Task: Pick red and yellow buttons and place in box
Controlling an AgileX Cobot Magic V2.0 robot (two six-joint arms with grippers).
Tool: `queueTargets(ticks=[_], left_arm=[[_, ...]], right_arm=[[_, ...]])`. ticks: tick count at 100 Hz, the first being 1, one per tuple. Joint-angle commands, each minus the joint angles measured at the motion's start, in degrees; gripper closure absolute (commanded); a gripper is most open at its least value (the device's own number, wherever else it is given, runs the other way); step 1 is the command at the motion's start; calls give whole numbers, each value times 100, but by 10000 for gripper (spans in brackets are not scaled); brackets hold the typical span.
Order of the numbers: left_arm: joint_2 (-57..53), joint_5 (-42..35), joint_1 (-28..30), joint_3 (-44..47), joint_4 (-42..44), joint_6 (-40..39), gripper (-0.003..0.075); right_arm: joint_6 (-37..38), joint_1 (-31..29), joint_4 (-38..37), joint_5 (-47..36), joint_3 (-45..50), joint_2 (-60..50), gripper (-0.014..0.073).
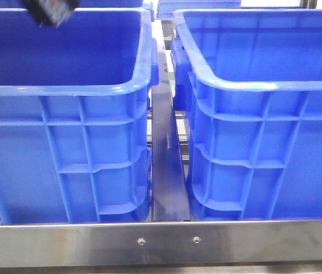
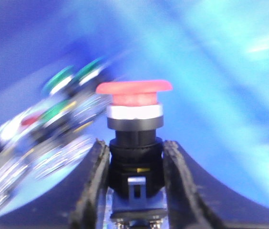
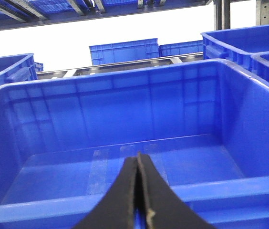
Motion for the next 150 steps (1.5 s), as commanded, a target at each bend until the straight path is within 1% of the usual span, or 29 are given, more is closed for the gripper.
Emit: queueTargets(ticks=[1, 26, 33, 43, 53, 67, 86, 97, 109, 126, 130, 135, 140, 145, 147, 150], left_arm=[[-373, -346, -380, -150, -64, -5, 739], [-567, -433, -1463, -170, -64, -5, 739], [-555, -523, -1685, -170, -64, -5, 739], [-555, -649, -1877, -170, -64, -5, 739], [-555, -669, -1907, -170, -64, -5, 739], [-555, -669, -1907, -170, -64, -5, 739], [-555, -669, -1907, -170, -64, -5, 739], [-555, -659, -1907, -170, -64, -5, 739], [-555, -659, -1907, -170, -64, -5, 739], [-555, -631, -1907, -170, -64, -5, 739], [-555, -618, -1907, -170, -64, -5, 739], [-555, -595, -1907, -170, -64, -5, 739], [-555, -581, -1907, -170, -64, -5, 739], [-555, -575, -1907, -170, -64, -5, 739], [-555, -575, -1907, -170, -64, -5, 739], [-555, -575, -1907, -170, -64, -5, 739]], right_arm=[[-23, 7, -56, -469, -108, -142, 662], [-23, 7, -56, -680, -108, -142, 662], [-23, 7, -50, -720, -139, -142, 662], [71, 7, 38, -466, -356, -142, 662], [286, 7, 132, 147, -805, -136, 662], [362, 7, 347, 1147, -1751, 68, 662], [362, 7, 922, 2820, -3336, 875, 662], [362, 7, 1306, 3671, -4026, 1426, 662], [362, 7, 1757, 4148, -4413, 1899, 662], [356, 7, 2012, 4173, -4401, 2246, 654], [356, 7, 2041, 4186, -4401, 2281, 628], [356, 7, 2067, 4192, -4401, 2316, 567], [356, 7, 2079, 4216, -4401, 2316, 477], [356, 7, 2092, 4266, -4401, 2316, 348], [356, 7, 2105, 4288, -4401, 2316, 313], [356, 7, 2140, 4302, -4401, 2316, 226]])
